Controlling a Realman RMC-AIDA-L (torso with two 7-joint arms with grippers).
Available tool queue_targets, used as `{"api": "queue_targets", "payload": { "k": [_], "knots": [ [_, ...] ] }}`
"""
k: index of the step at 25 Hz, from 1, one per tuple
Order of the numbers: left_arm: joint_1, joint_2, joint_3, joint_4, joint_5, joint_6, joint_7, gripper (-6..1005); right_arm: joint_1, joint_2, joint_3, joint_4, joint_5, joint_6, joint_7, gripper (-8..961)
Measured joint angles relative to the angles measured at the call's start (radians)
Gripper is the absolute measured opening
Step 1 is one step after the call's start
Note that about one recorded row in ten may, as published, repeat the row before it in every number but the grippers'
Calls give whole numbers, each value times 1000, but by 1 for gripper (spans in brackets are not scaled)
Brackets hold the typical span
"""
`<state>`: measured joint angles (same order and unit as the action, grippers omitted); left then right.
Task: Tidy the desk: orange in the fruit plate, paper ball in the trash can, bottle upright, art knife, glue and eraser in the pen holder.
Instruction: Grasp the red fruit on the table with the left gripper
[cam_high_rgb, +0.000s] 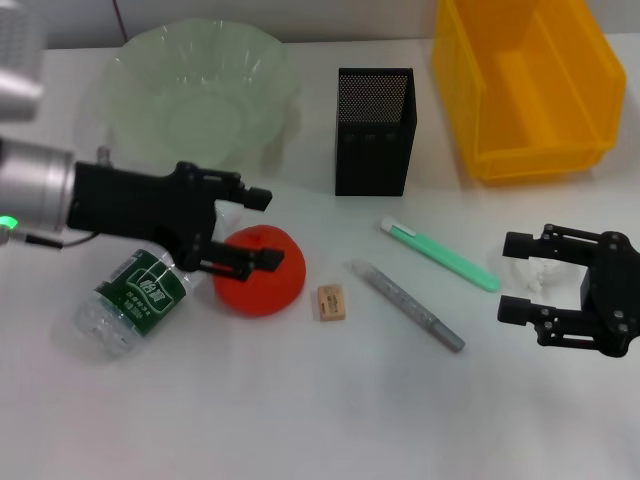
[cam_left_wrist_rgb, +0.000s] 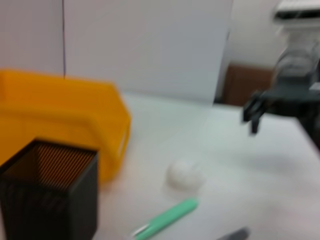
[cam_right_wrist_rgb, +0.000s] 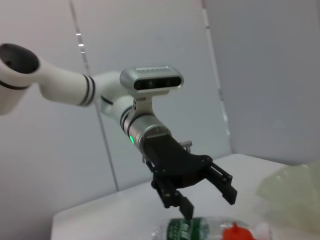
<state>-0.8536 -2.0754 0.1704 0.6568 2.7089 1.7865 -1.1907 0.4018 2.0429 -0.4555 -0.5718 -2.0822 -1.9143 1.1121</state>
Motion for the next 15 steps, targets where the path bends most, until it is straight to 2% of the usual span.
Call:
{"api": "queue_targets", "payload": {
  "k": [3, 4, 5, 6, 7, 8, 10, 15],
  "knots": [
    [-20, -2, 183, 13, -47, -103, -71, 741, -18, 1, 2, 1, 0, 18, 0, 750],
    [-20, -2, 214, 18, -61, -115, -84, 740, -22, 1, 4, 1, 1, 22, 0, 750],
    [-16, -2, 303, 33, -101, -140, -115, 739, -26, 2, 7, 1, 1, 26, -1, 750],
    [-16, -2, 303, 33, -101, -140, -115, 738, -28, 3, 9, 2, 1, 29, -1, 750],
    [-9, -2, 369, 48, -129, -155, -139, 736, -29, 4, 10, 2, 1, 32, -1, 749],
    [16, -3, 517, 99, -196, -181, -183, 735, -30, 5, 11, 2, 1, 34, -1, 749],
    [60, -4, 657, 167, -269, -205, -225, 733, -32, 6, 11, 2, 1, 35, -1, 749],
    [153, -2, 866, 298, -377, -252, -276, 727, -38, 7, 11, 3, 1, 43, -1, 749]
  ]
}}
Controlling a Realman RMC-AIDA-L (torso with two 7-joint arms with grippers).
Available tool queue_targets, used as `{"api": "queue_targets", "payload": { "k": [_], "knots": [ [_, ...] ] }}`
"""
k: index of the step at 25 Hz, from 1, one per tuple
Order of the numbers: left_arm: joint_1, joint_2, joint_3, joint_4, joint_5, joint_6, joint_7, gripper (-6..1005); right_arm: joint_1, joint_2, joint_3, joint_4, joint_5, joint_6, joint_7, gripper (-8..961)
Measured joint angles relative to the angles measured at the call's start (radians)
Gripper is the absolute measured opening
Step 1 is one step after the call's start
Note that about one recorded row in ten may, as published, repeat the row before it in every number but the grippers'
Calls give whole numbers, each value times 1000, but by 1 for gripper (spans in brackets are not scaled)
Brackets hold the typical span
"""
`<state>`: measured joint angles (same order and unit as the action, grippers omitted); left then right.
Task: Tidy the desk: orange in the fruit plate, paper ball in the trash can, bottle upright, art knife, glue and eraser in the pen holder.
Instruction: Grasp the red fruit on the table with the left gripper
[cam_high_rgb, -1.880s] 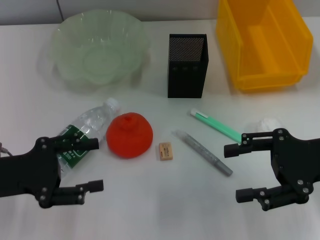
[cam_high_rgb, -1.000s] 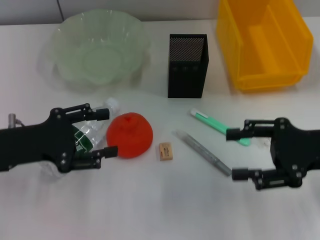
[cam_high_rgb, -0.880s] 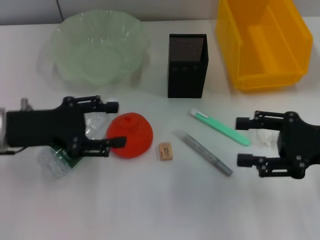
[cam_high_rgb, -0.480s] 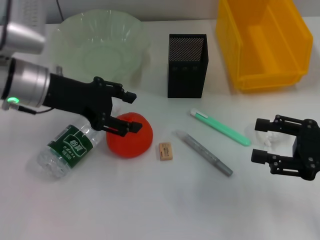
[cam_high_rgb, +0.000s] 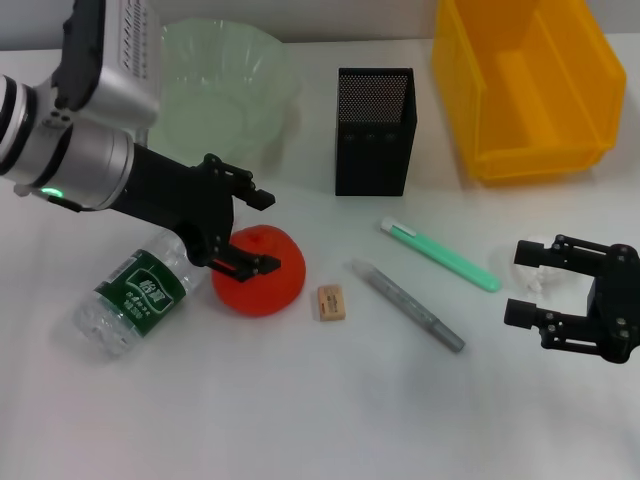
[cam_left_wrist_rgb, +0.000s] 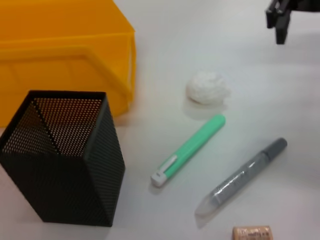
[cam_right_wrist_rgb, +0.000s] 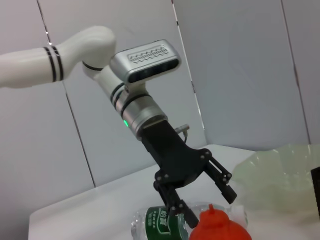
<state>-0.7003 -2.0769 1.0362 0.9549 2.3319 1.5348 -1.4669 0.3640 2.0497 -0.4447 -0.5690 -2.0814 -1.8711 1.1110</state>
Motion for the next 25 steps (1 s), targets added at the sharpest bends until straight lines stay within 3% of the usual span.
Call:
{"api": "queue_targets", "payload": {
  "k": [5, 16, 25],
  "knots": [
    [56, 0, 93, 76, -23, -33, -33, 722, 2, 0, 0, 0, 0, 3, 0, 749],
    [69, 1, 106, 83, -23, -52, -51, 709, 9, 0, -7, 0, -3, 5, 0, 749],
    [85, -1, 165, 79, -24, -92, -52, 368, 11, -7, -4, 38, -2, -2, 0, 748]
  ]
}}
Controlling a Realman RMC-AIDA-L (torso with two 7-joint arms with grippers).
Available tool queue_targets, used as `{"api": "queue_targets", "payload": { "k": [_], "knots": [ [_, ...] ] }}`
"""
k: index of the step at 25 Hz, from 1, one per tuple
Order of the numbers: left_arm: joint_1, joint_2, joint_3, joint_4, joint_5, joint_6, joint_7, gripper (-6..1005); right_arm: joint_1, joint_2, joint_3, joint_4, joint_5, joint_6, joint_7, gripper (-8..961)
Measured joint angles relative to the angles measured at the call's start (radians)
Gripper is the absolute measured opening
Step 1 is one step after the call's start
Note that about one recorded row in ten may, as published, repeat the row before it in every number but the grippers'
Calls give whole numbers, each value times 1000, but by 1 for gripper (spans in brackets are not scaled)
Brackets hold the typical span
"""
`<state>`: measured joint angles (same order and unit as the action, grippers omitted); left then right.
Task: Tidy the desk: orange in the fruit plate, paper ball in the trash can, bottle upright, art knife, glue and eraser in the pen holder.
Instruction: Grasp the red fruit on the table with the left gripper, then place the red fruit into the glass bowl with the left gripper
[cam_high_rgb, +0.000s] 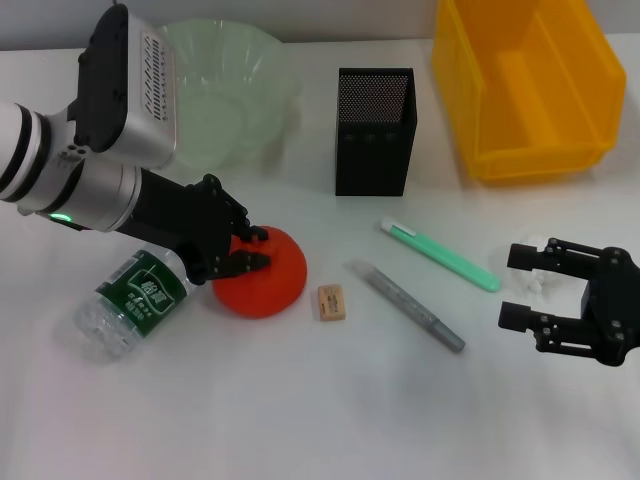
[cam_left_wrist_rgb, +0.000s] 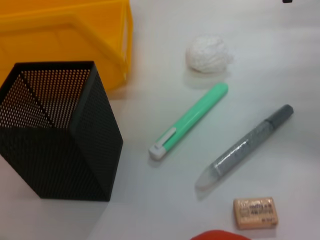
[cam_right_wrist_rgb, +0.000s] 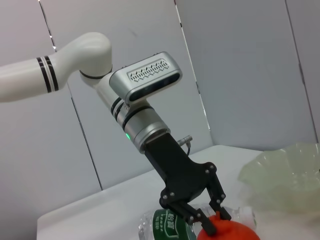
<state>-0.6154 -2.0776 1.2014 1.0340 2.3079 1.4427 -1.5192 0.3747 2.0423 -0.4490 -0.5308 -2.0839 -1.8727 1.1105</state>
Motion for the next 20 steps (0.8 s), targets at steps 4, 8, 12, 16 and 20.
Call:
{"api": "queue_targets", "payload": {
  "k": [4, 8, 12, 16, 20],
  "knots": [
    [5, 1, 2, 3, -39, -2, -15, 241, 1, 0, 3, 3, 1, 0, 0, 748],
    [18, 5, -3, 6, -87, -2, -10, 229, 0, -1, 4, 3, 1, 1, 0, 748],
    [22, 5, -4, 6, -94, -7, -10, 214, -3, -1, 4, 3, 1, 0, 0, 748],
    [38, 6, -7, 29, -140, -11, -8, 199, -5, -1, 4, 3, 1, 3, 0, 748],
    [65, 7, -57, 80, -222, -12, -3, 184, -6, 0, 4, 3, 2, 3, 0, 747]
  ]
}}
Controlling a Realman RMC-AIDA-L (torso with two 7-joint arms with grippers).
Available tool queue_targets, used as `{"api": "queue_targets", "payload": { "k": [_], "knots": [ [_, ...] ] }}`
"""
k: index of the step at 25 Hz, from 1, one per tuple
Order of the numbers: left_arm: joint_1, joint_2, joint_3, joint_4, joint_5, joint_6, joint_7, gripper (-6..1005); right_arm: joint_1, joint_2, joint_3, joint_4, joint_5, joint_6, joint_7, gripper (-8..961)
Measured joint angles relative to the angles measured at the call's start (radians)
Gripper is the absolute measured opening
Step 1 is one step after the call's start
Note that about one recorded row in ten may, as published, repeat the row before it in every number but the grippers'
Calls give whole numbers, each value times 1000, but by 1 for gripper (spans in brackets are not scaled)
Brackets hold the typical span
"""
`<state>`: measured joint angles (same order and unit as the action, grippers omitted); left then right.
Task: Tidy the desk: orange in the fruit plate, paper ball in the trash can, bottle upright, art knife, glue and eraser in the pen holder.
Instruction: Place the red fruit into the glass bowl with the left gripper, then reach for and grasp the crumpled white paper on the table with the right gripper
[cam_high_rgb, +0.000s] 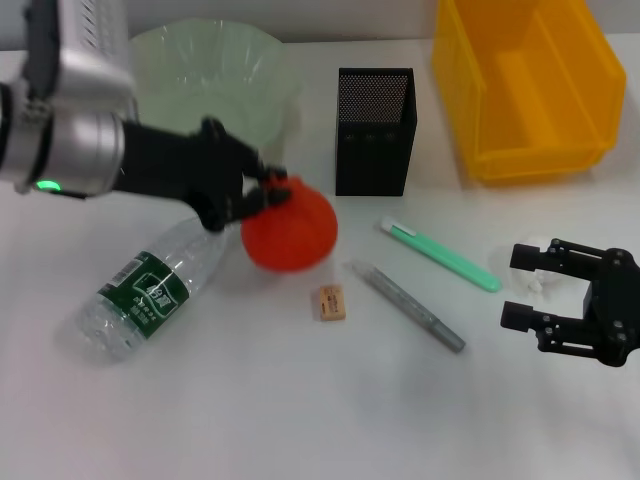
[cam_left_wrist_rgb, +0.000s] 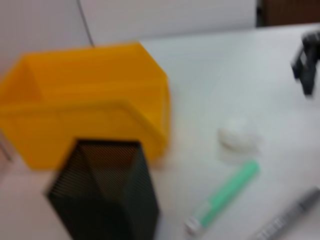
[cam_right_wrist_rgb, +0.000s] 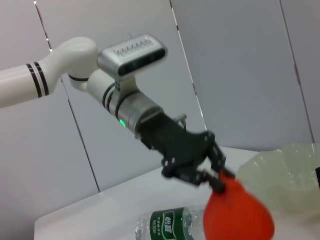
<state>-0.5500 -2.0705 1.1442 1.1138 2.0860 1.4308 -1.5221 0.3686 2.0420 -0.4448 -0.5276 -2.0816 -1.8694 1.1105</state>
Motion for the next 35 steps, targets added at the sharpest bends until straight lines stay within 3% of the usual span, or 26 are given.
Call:
{"api": "queue_targets", "payload": {
  "k": [4, 8, 11, 15, 20, 25, 28, 29, 30, 31, 32, 33, 34, 35],
  "knots": [
    [3, -1, -115, -1, -125, -36, 26, 170, -1, 4, 1, 0, 6, 0, -4, 747],
    [2, -1, -168, -53, -289, -225, 32, 168, 10, 7, 0, 13, 14, 1, -19, 747],
    [1, -6, -140, -66, -318, -383, 19, 188, 20, 9, -6, 27, 15, 2, -24, 747],
    [15, -7, -25, -92, -377, -572, 17, 216, 24, 10, -3, 47, 15, 11, -30, 747],
    [43, -5, 29, -98, -432, -636, 32, 433, 23, 10, 1, 52, 15, 13, -33, 747],
    [86, 3, 19, -100, -486, -523, 30, 531, 26, 5, 2, 40, 16, 4, -12, 746],
    [111, 16, -14, -92, -492, -305, 28, 590, 31, -1, 2, -14, 27, -6, 63, 746],
    [117, 30, -34, -92, -483, -141, 27, 610, 32, 2, 0, -121, 35, -20, 186, 746],
    [117, 30, -34, -92, -483, -141, 27, 629, 32, 2, 0, -121, 35, -20, 186, 746],
    [120, 42, -39, -94, -475, -39, 28, 649, 29, 19, -5, -282, 38, -35, 338, 746],
    [121, 51, -38, -96, -467, 38, 31, 682, 29, 19, -5, -282, 38, -35, 338, 746],
    [122, 55, -36, -97, -454, 98, 33, 715, 28, 28, -11, -374, 36, -42, 411, 746],
    [124, 56, -38, -95, -410, 192, 36, 749, 32, 40, -45, -549, 19, -51, 562, 746],
    [124, 56, -38, -95, -410, 192, 36, 782, 32, 40, -45, -549, 19, -51, 562, 746]
  ]
}}
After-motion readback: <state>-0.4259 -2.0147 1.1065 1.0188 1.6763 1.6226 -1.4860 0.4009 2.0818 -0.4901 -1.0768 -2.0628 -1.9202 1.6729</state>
